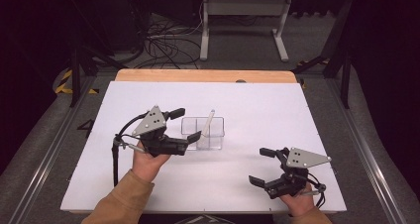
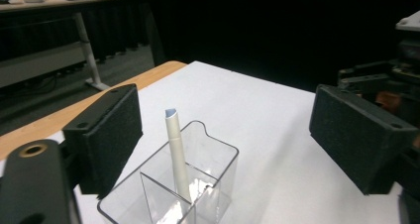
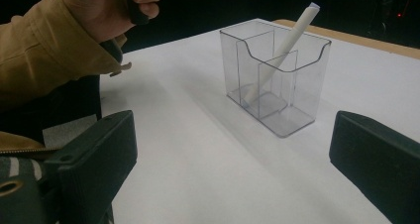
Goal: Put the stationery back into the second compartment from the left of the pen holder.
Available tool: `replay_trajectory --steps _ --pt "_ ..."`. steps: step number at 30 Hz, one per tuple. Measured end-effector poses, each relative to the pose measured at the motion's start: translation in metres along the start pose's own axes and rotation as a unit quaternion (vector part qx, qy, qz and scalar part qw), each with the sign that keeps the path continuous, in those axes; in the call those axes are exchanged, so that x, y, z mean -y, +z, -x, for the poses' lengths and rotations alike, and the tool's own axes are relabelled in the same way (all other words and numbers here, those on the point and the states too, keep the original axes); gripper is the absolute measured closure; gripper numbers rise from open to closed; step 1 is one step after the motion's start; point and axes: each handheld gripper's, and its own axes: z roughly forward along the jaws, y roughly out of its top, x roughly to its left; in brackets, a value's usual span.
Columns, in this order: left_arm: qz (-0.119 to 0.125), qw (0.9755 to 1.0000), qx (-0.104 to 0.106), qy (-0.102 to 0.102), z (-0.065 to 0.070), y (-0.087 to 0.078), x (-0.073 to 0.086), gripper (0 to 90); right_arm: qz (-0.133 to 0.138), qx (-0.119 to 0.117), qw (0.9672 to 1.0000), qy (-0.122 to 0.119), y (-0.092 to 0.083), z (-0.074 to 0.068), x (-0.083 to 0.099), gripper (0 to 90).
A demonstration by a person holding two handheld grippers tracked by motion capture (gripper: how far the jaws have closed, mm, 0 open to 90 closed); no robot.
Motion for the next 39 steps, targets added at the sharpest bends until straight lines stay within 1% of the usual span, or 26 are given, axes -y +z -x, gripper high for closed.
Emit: replay_trajectory --steps 2,5,7,9,10,12,14,17,18,19,21,24,27,29,31,33,35,37,38,39 --pt "-0.001 1.0000 0.003 -0.005 -0.001 -0.006 0.000 9.3 -0.002 0.002 1.0000 -0.001 0.000 0.000 0.000 4.8" --pt "-0.016 0.9996 0.001 -0.021 -0.003 -0.015 0.003 7.2 -0.001 0.004 1.0000 -0.004 0.000 0.000 0.000 4.7" --pt "-0.023 0.9995 0.004 -0.023 -0.004 -0.022 0.006 5.9 -0.002 0.006 1.0000 -0.005 0.000 -0.001 0.000 4.6" --pt "-0.030 0.9993 0.002 -0.022 -0.004 -0.029 0.009 5.8 -0.002 0.006 1.0000 -0.006 0.000 -0.001 0.000 4.6" --pt "-0.033 0.9992 0.001 -0.021 -0.004 -0.032 0.011 5.7 -0.002 0.007 1.0000 -0.005 0.000 -0.001 0.000 4.5" --pt "-0.037 0.9992 -0.007 -0.012 -0.004 -0.039 0.013 5.5 -0.003 0.008 1.0000 -0.005 0.000 0.000 0.000 4.4" --pt "-0.042 0.9991 -0.008 -0.002 -0.003 -0.045 0.016 5.2 -0.003 0.010 0.9999 -0.006 0.000 -0.001 0.000 4.3" --pt "-0.063 0.9979 -0.009 0.013 -0.002 -0.053 0.022 4.9 -0.004 0.013 0.9999 -0.008 -0.001 -0.001 0.000 4.1" --pt "-0.070 0.9973 -0.012 0.015 -0.002 -0.056 0.025 4.7 -0.005 0.014 0.9999 -0.008 -0.001 -0.001 0.000 4.1" --pt "-0.074 0.9970 -0.014 0.013 -0.002 -0.059 0.027 4.7 -0.006 0.014 0.9998 -0.009 -0.001 -0.001 0.001 4.1" --pt "-0.076 0.9970 -0.009 -0.001 -0.004 -0.065 0.033 4.5 -0.006 0.016 0.9998 -0.009 -0.001 -0.001 0.001 4.1" --pt "-0.076 0.9969 -0.009 -0.015 -0.007 -0.072 0.040 4.1 -0.007 0.018 0.9998 -0.010 -0.001 -0.001 0.001 3.9" --pt "-0.074 0.9970 -0.012 -0.021 -0.011 -0.081 0.050 4.2 -0.007 0.021 0.9997 -0.010 -0.001 -0.001 0.002 3.9" --pt "-0.071 0.9970 -0.010 -0.029 -0.012 -0.086 0.056 4.2 -0.008 0.023 0.9996 -0.011 -0.001 -0.001 0.002 3.8" --pt "-0.061 0.9974 -0.009 -0.037 -0.014 -0.091 0.063 4.3 -0.010 0.025 0.9995 -0.013 0.000 0.000 0.003 3.8" --pt "-0.057 0.9971 -0.011 -0.049 -0.015 -0.095 0.072 4.3 -0.012 0.026 0.9995 -0.013 0.000 0.000 0.003 3.6" --pt "-0.058 0.9972 -0.018 -0.043 -0.016 -0.098 0.079 4.4 -0.012 0.028 0.9994 -0.015 0.000 0.000 0.004 3.5" --pt "-0.063 0.9968 -0.021 -0.044 -0.016 -0.099 0.085 4.4 -0.012 0.030 0.9994 -0.014 0.000 0.001 0.004 3.4" --pt "-0.065 0.9968 -0.026 -0.040 -0.016 -0.099 0.087 4.3 -0.012 0.031 0.9994 -0.013 -0.001 0.001 0.005 3.3" --pt "-0.073 0.9962 -0.033 -0.035 -0.014 -0.099 0.090 4.2 -0.012 0.031 0.9994 -0.013 -0.001 0.002 0.005 3.3"
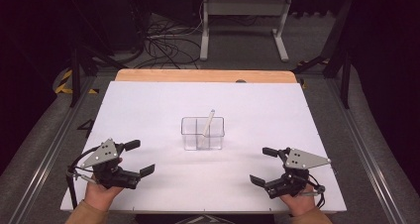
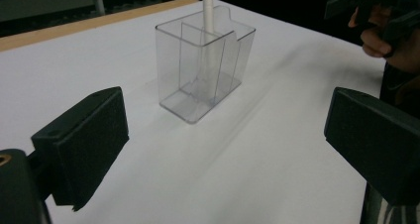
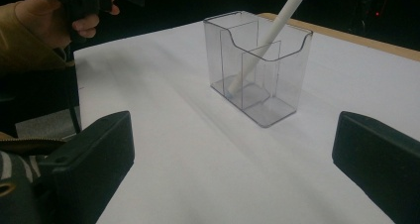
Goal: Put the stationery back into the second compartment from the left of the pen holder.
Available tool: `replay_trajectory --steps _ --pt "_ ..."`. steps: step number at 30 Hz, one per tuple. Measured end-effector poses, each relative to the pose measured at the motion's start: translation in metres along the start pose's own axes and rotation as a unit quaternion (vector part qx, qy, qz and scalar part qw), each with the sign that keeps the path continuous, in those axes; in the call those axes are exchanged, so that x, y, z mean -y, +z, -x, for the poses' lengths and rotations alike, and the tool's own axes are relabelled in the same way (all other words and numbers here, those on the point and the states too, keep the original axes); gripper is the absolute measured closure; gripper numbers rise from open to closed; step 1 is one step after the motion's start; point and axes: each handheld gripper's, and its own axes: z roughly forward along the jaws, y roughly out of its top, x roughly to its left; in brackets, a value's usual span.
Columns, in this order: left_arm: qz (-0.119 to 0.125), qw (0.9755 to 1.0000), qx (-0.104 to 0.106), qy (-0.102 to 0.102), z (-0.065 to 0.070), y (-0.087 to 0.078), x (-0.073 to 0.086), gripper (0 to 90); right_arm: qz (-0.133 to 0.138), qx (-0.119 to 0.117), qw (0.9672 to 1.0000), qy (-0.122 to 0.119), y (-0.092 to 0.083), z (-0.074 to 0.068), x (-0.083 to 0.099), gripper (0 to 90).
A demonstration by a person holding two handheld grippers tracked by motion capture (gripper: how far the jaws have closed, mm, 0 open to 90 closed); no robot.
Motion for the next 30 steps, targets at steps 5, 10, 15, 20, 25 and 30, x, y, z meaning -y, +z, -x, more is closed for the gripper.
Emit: replay_trajectory --steps 5,10,15,20,25,30 --pt "-0.007 0.9999 -0.002 0.007 0.004 0.004 0.006 3.5 -0.002 -0.001 1.0000 -0.002 0.000 0.002 0.003 2.9" --pt "-0.005 0.9999 0.000 -0.013 0.000 0.008 0.021 3.3 -0.009 0.002 0.9999 -0.006 0.002 0.003 0.005 2.6" --pt "0.000 0.9998 -0.002 -0.021 -0.004 0.007 0.033 3.4 -0.010 0.003 0.9999 -0.005 0.003 0.004 0.007 2.6" --pt "-0.012 0.9999 0.009 -0.006 -0.003 0.008 0.041 4.1 -0.013 0.003 0.9999 0.002 0.005 0.005 0.011 2.6" --pt "-0.008 0.9998 0.006 -0.015 -0.008 0.011 0.038 4.6 -0.020 0.001 0.9998 0.003 0.007 0.006 0.013 2.6" --pt "0.001 0.9996 0.000 -0.029 -0.008 0.009 0.036 5.0 -0.018 -0.002 0.9998 0.009 0.008 0.006 0.013 2.6"
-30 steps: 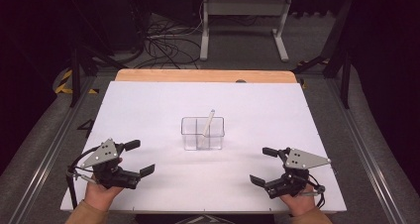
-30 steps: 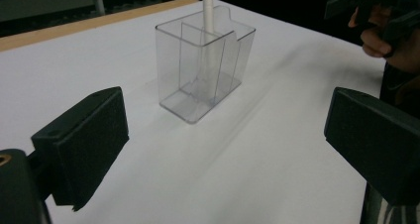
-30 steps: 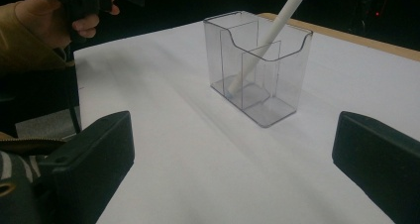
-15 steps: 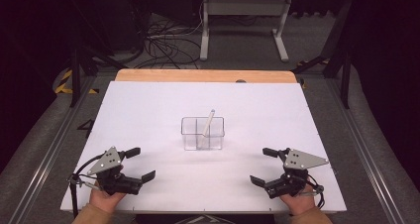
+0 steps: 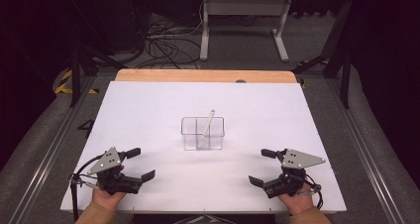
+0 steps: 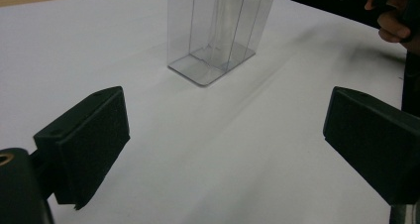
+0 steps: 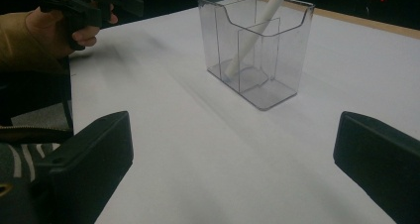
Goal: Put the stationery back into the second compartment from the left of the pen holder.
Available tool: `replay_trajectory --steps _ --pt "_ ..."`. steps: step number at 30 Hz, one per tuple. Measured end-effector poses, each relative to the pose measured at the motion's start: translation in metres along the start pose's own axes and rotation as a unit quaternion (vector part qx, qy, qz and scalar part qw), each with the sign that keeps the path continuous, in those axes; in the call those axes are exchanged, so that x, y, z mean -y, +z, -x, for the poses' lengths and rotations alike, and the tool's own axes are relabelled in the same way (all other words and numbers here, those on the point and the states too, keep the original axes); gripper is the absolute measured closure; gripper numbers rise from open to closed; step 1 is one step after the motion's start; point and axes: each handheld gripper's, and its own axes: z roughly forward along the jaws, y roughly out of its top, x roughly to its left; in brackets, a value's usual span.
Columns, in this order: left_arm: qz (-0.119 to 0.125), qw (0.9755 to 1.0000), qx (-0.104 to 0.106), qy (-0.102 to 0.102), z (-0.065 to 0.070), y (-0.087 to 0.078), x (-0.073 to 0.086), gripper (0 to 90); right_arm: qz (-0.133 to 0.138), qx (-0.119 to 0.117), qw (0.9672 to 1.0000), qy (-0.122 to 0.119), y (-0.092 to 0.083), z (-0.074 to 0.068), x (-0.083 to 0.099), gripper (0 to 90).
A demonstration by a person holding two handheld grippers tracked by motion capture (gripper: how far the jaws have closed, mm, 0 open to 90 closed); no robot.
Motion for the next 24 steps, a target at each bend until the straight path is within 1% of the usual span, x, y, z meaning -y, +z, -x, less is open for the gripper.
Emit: replay_trajectory --steps 1,4,7,11,13,16,18,20,24 --pt "-0.001 1.0000 -0.002 0.002 -0.0003 -0.0007 0.0001 5.0 0.000 0.000 1.0000 0.000 0.0004 0.0002 0.0000 2.6" --pt "0.003 1.0000 0.001 -0.002 -0.0010 -0.0019 0.0002 5.0 -0.002 -0.001 1.0000 -0.001 0.0018 0.0004 0.0001 2.6" --pt "0.003 1.0000 0.001 -0.002 -0.0002 -0.0014 0.0000 5.0 -0.003 -0.003 1.0000 -0.002 0.0024 -0.0002 0.0003 2.6" --pt "0.002 1.0000 -0.001 0.000 0.0006 -0.0011 -0.0004 5.0 0.003 -0.005 1.0000 0.000 0.0014 -0.0009 0.0000 2.6" --pt "0.002 1.0000 -0.001 -0.001 0.0006 -0.0009 -0.0004 5.0 0.002 -0.004 1.0000 0.001 0.0014 -0.0003 0.0001 2.6" --pt "0.002 1.0000 -0.007 0.002 0.0017 -0.0012 -0.0006 5.0 0.001 -0.004 1.0000 0.000 0.0018 0.0000 0.0001 2.6" --pt "-0.002 0.9999 -0.013 0.010 0.0021 -0.0019 -0.0012 4.9 0.000 -0.004 1.0000 0.000 0.0020 -0.0001 0.0001 2.6" --pt "-0.003 0.9998 -0.017 0.013 0.0027 -0.0020 -0.0017 4.9 0.000 -0.004 1.0000 0.000 0.0020 -0.0001 0.0001 2.6" --pt "-0.005 0.9997 -0.018 0.017 0.0026 -0.0029 -0.0028 4.0 -0.001 -0.003 1.0000 0.000 0.0020 0.0002 0.0003 2.6"
